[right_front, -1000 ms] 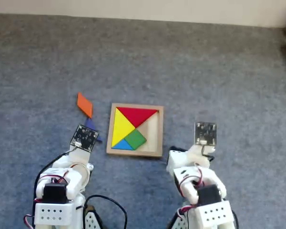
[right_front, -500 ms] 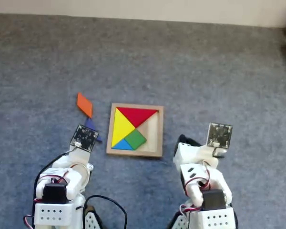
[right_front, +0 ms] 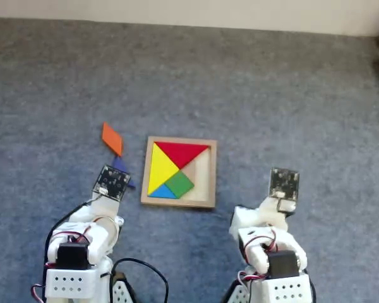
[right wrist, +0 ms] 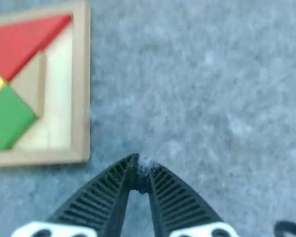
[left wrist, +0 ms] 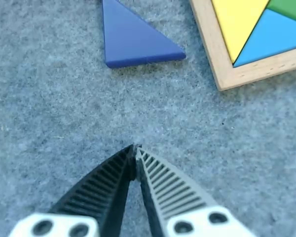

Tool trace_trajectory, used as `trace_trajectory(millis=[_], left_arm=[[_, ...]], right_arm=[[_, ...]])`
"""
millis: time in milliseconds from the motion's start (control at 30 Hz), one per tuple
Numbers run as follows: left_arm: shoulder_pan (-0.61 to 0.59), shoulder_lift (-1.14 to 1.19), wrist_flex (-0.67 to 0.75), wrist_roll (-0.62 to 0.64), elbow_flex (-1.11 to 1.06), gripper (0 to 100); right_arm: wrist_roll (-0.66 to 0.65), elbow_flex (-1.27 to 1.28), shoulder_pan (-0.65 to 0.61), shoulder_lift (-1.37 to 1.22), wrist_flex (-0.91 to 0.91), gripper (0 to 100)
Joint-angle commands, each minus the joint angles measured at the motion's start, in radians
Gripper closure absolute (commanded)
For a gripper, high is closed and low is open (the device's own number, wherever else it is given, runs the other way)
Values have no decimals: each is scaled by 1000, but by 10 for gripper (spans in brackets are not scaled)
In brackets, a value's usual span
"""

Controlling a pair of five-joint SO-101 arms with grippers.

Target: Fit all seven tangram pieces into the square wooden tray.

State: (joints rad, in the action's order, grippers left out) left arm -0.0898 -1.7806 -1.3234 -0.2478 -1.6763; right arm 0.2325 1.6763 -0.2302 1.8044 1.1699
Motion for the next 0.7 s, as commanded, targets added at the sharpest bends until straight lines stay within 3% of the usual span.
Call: trace_trajectory(millis=[0,667], left_arm=[[-8,-35,-5,11,-21,995],[-8,-35,-5,11,-21,995]], right_arm=[[-15,139,-41,-10,24,993],[-8,139,-36,-10,33,993]])
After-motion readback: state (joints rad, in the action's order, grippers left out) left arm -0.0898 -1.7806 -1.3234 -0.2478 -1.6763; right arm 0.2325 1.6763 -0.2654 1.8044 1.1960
